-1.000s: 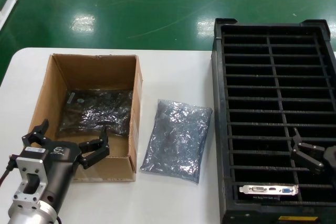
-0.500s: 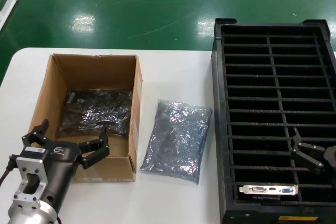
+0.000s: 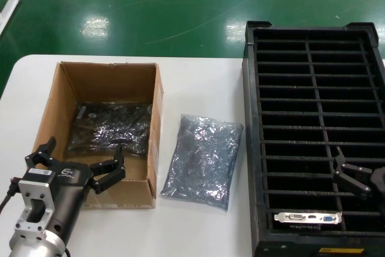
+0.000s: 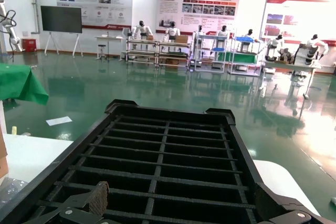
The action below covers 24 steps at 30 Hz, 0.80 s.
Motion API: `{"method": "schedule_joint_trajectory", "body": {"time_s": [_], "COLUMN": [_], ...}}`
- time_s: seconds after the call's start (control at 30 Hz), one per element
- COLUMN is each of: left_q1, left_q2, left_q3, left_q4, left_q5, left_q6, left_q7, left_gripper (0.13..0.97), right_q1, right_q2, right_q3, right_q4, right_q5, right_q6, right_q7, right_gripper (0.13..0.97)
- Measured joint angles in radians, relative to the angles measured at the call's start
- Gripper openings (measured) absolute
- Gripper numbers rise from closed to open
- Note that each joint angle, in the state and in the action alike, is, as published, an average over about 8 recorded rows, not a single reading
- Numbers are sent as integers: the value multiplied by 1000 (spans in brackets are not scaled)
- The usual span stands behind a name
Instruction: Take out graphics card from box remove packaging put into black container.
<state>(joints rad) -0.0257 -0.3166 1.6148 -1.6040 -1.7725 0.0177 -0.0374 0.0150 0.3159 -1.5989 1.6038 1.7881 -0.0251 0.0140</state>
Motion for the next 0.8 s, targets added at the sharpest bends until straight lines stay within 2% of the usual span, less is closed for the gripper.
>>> {"method": "schedule_joint_trajectory", "body": {"time_s": [0.8], "left_q1": [0], "left_q2": [0], "left_q3": [0], "left_q4": [0], "left_q5": [0], "left_q6": [0], "left_q7": [0], "left_gripper": [966], "right_q1": [0], "right_q2": [0], "right_q3": [0], "right_q4": [0], "right_q5": [0], "right_q6": [0], "right_q7": [0], "right_gripper": [966]}}
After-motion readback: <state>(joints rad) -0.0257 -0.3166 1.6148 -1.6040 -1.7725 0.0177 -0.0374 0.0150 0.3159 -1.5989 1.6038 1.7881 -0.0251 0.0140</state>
